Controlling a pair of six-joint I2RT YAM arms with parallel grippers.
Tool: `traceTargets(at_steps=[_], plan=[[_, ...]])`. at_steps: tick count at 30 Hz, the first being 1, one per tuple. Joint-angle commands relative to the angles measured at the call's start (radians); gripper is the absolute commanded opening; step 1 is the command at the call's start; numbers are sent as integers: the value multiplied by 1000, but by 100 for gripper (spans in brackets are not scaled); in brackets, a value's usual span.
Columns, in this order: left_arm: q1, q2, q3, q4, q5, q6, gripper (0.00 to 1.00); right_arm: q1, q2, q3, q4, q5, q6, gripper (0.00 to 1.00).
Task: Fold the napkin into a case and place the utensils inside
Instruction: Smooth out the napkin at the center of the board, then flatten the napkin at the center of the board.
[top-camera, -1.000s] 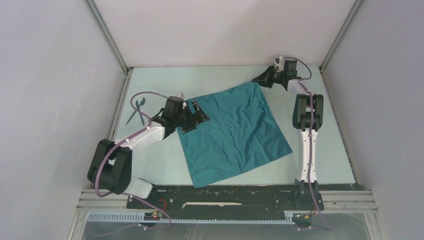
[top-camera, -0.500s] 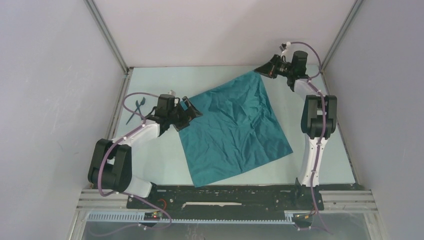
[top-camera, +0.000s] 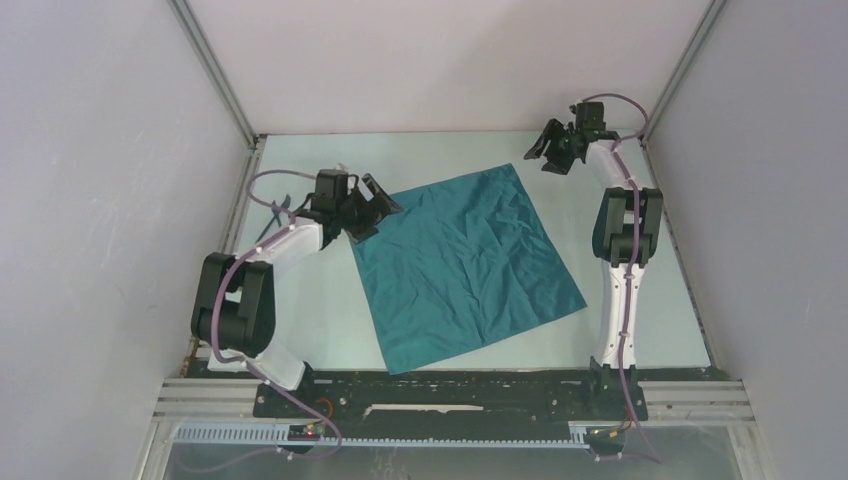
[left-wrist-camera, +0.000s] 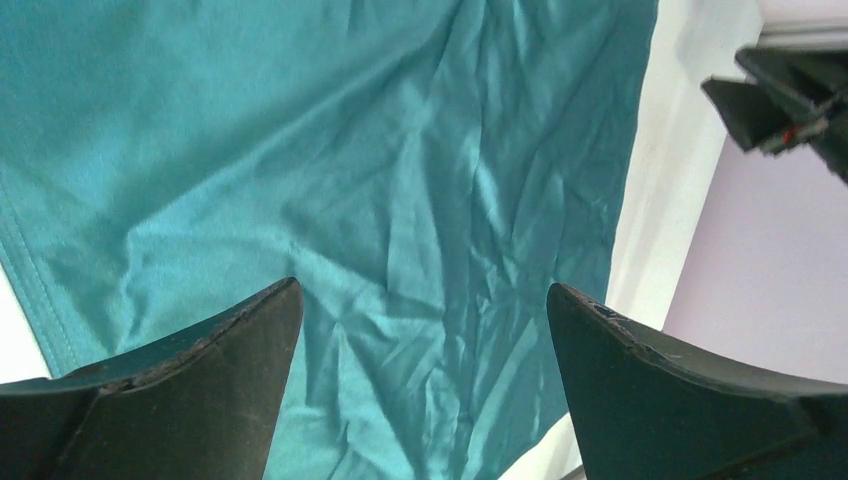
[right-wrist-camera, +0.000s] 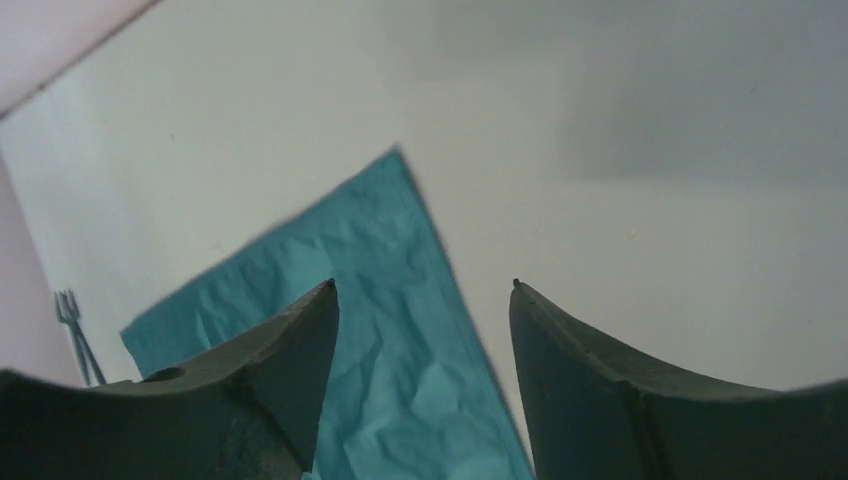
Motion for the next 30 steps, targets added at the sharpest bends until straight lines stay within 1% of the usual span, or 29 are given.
traceTargets(at_steps=[1, 5, 8, 10, 12, 14, 19, 23, 27, 30], plan=[[26, 43, 87, -17, -59, -33, 99, 89, -168, -19, -90, 66, -114, 74], [57, 98, 128, -27, -88, -71, 98, 125, -114, 5, -96, 75, -104, 77], [83, 142, 145, -6, -92, -104, 98, 131, -70, 2, -29, 8, -24, 78], [100, 180, 154, 15, -69, -136, 98, 138, -43, -4, 29, -42, 25, 78], [113, 220, 158, 52, -46, -173, 98, 151, -20, 1, 76, -57, 54, 78], [121, 247, 168, 71, -49, -186, 98, 161, 1, 11, 108, -44, 73, 78], [143, 311, 197, 69, -92, -232, 99, 145, 49, 19, 125, 9, 140, 78], [165, 378, 240, 64, -81, -279, 100, 144, 70, 18, 119, 55, 178, 78], [197, 470, 314, 63, -34, -347, 100, 137, 87, 20, 166, 52, 249, 79], [213, 518, 372, 63, -32, -350, 100, 137, 112, 47, 190, 74, 287, 80]])
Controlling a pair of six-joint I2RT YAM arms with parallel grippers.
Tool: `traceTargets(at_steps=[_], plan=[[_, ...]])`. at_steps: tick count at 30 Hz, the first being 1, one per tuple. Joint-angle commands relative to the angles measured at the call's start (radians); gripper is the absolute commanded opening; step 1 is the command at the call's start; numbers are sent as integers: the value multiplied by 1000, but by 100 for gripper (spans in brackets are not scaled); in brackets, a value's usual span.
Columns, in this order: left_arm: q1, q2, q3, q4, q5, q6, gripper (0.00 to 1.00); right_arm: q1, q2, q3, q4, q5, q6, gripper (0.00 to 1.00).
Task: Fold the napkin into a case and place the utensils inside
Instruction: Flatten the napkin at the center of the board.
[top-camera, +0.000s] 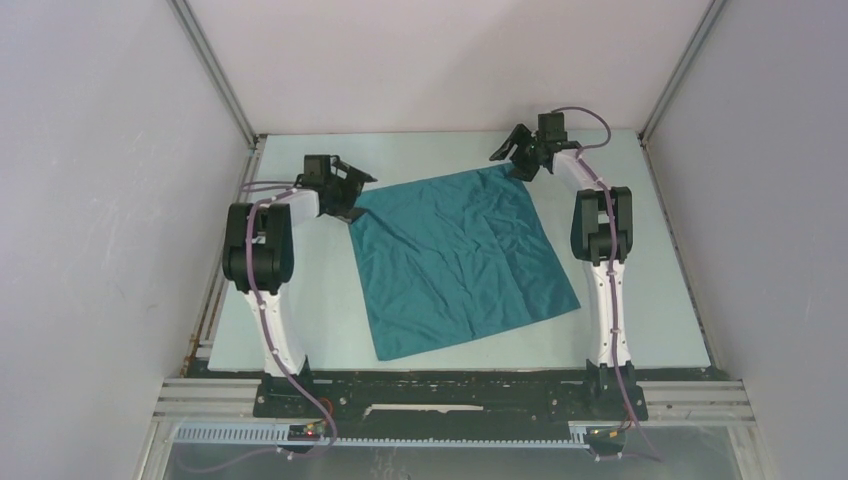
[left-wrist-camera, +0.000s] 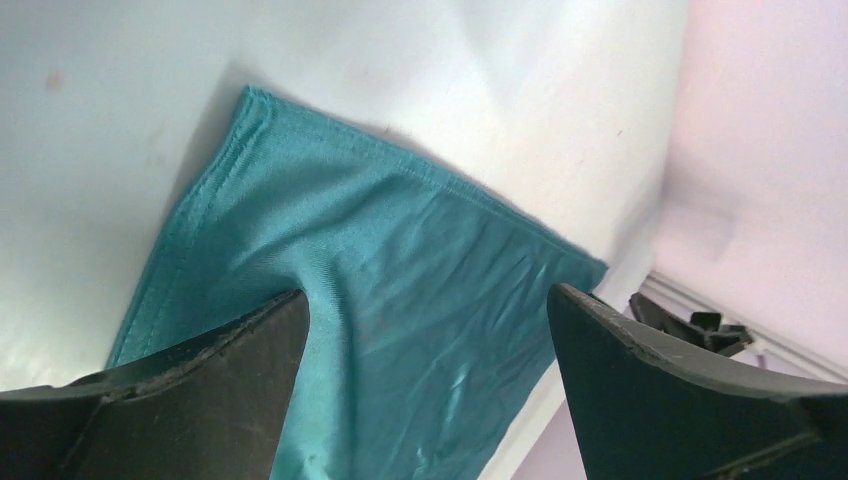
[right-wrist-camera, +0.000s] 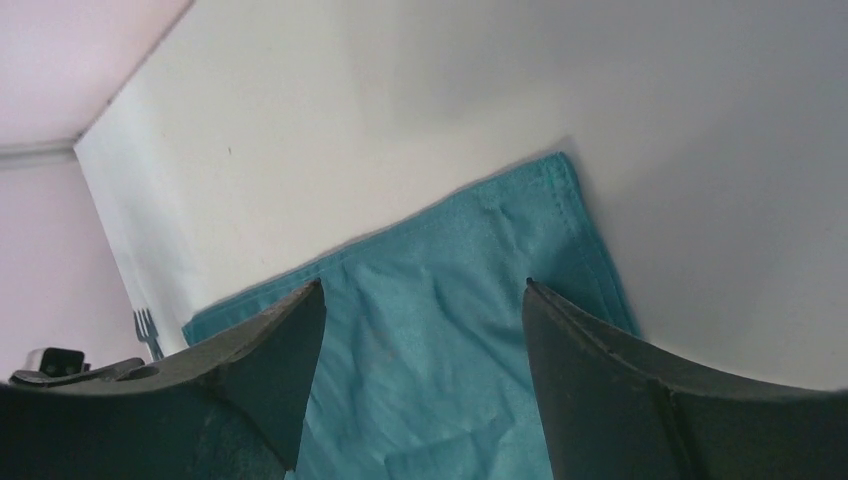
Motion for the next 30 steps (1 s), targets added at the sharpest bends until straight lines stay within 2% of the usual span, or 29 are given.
traceTargets(at_steps=[1, 6, 12, 15, 18, 20, 23, 28, 30], plan=[[34, 86, 78, -5, -16, -35, 100, -3, 54, 83, 72, 42, 95, 80], [46, 169, 218, -55, -7, -4, 100, -14, 152, 193, 109, 40, 188, 81], [47, 218, 495, -304, -65, 214, 100, -29, 198, 270, 153, 80, 211, 83], [42, 170, 547, -377, -92, 304, 100, -43, 190, 281, 139, 84, 198, 84], [31, 74, 550, -426, -135, 390, 100, -51, 153, 331, 51, 56, 125, 84], [14, -3, 527, -468, -164, 427, 100, -42, 81, 321, -34, 82, 25, 85], [-19, -167, 389, -470, -182, 447, 100, -31, -67, 242, -165, 140, -109, 87], [-69, -431, 49, -385, -102, 500, 100, 29, -396, -102, -336, 332, -262, 90], [-79, -538, -65, -385, -88, 526, 100, 85, -534, -308, -308, 382, -284, 90]])
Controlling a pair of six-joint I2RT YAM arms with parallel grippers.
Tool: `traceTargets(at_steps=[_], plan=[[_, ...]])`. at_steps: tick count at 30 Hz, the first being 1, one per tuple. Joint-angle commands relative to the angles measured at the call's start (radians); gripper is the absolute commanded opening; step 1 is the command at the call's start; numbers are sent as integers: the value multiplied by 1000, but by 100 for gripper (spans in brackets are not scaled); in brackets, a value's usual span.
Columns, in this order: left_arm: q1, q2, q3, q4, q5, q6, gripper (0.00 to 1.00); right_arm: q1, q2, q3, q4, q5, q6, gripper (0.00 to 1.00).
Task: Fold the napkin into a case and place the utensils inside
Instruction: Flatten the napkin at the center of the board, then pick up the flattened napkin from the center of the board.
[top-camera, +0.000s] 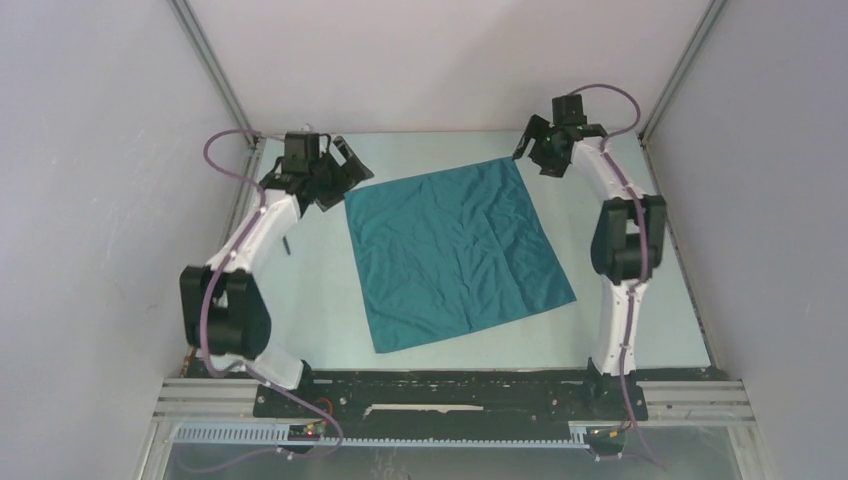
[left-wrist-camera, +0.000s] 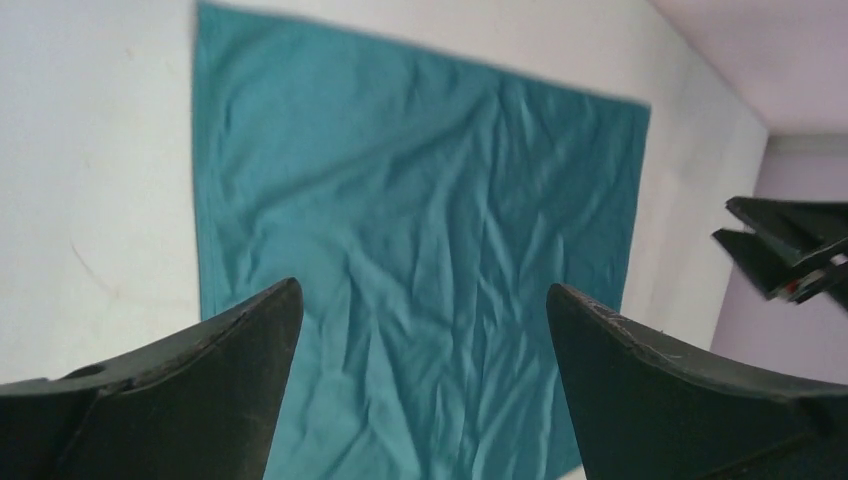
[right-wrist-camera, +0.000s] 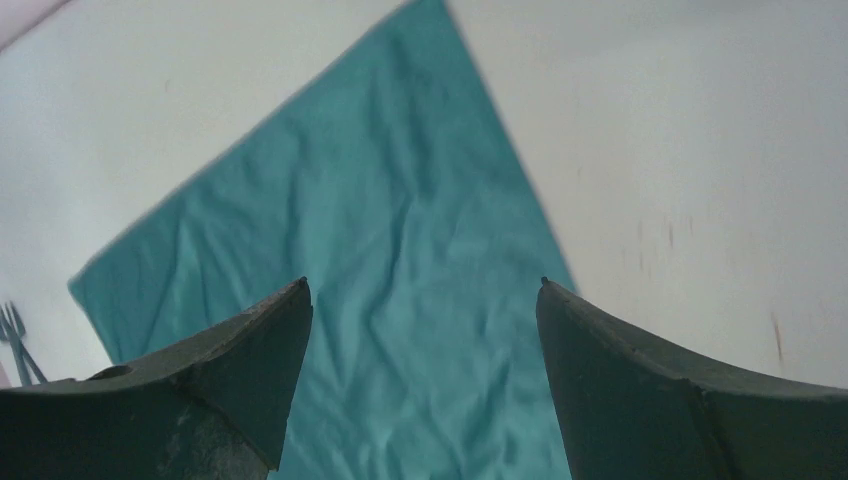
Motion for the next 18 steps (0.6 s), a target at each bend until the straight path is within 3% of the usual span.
traceTargets(at_steps=[1, 4, 6, 8, 11, 14, 16, 18], plan=[[-24, -229, -222, 6, 53, 92, 100, 113, -377, -346, -49, 157, -123, 90], [-43, -391, -413, 0, 115, 81, 100, 114, -580, -705, 90, 47, -40, 89], [-98, -506, -539, -16, 68, 71, 100, 102, -663, -849, 102, -34, -18, 88], [-163, -600, -635, -84, -12, 12, 95, 100, -702, -911, 33, -25, -34, 86], [-286, -720, -741, -221, -105, -148, 81, 93, -761, -974, -113, 119, -13, 86], [-450, -809, -793, -317, -240, -298, 78, 77, -815, -1017, -240, 269, 81, 87], [-526, -845, -812, -350, -302, -352, 78, 40, -857, -1070, -255, 230, 95, 86], [-548, -848, -819, -375, -330, -374, 78, -45, -897, -1140, -222, 156, 80, 79]])
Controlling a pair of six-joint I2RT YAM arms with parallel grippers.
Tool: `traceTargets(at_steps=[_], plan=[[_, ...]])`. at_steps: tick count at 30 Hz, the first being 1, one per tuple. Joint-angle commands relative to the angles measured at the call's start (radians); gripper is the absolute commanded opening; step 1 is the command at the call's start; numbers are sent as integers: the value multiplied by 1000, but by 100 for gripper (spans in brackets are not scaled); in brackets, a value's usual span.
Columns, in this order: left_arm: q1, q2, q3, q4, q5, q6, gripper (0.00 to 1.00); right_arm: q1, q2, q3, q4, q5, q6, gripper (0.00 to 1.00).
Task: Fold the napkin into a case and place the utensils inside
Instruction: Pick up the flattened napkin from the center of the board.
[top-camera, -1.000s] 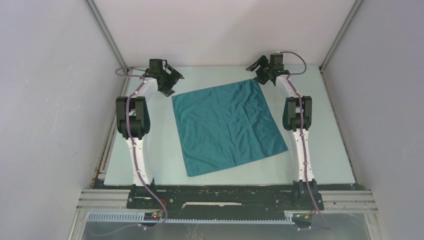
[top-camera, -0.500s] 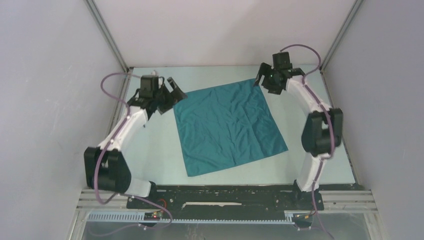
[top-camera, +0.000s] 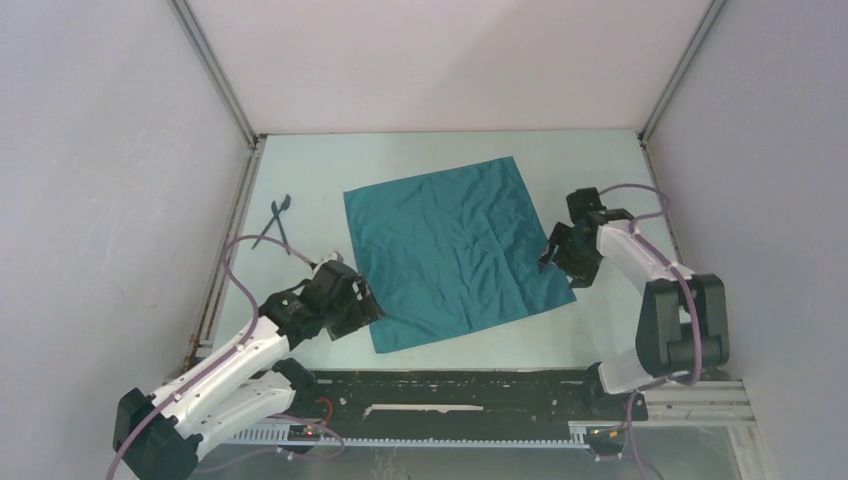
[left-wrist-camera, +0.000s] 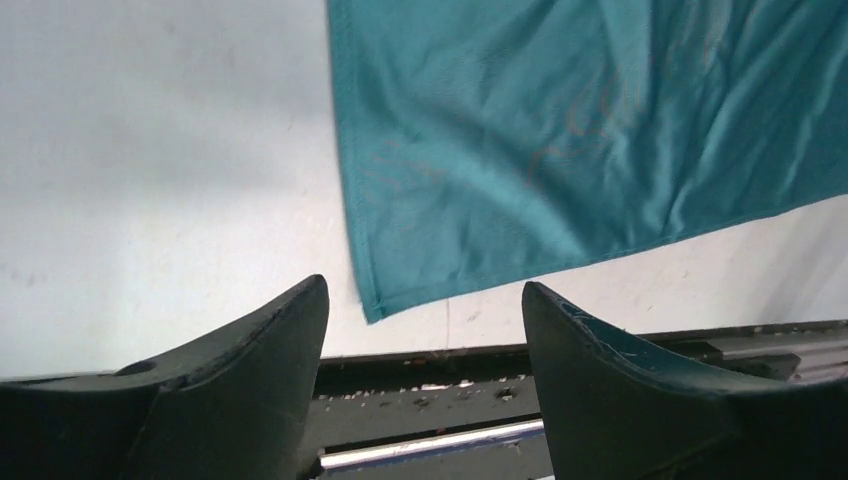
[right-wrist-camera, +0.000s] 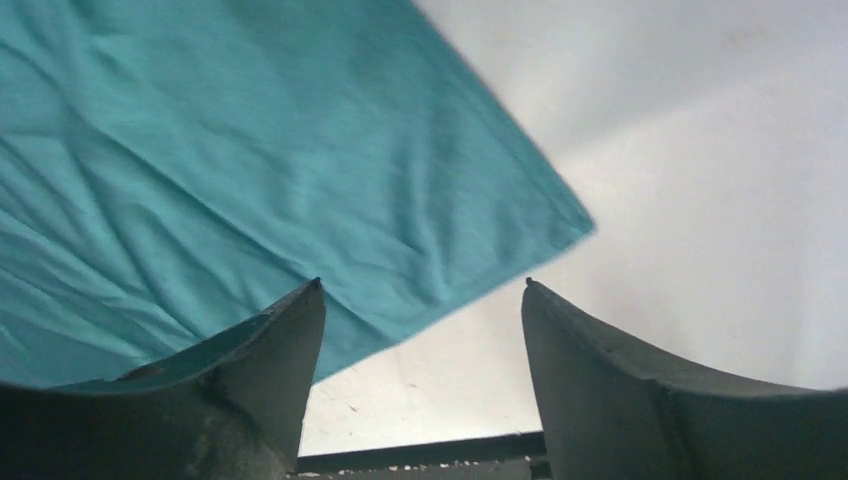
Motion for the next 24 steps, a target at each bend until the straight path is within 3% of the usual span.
traceTargets(at_steps=[1, 7, 15, 24], plan=[[-61, -28, -7, -99, -162, -155, 77, -119, -129, -90, -44, -16, 39, 75], [-76, 44, 26, -94, -158, -162, 71, -162, -87, -97, -49, 44, 33, 73], [-88, 97, 47, -86, -160, -152, 71, -158, 11, -95, -25, 61, 27, 62], [-89, 117, 56, -85, -166, -141, 71, -141, 53, -101, -2, 60, 40, 59]])
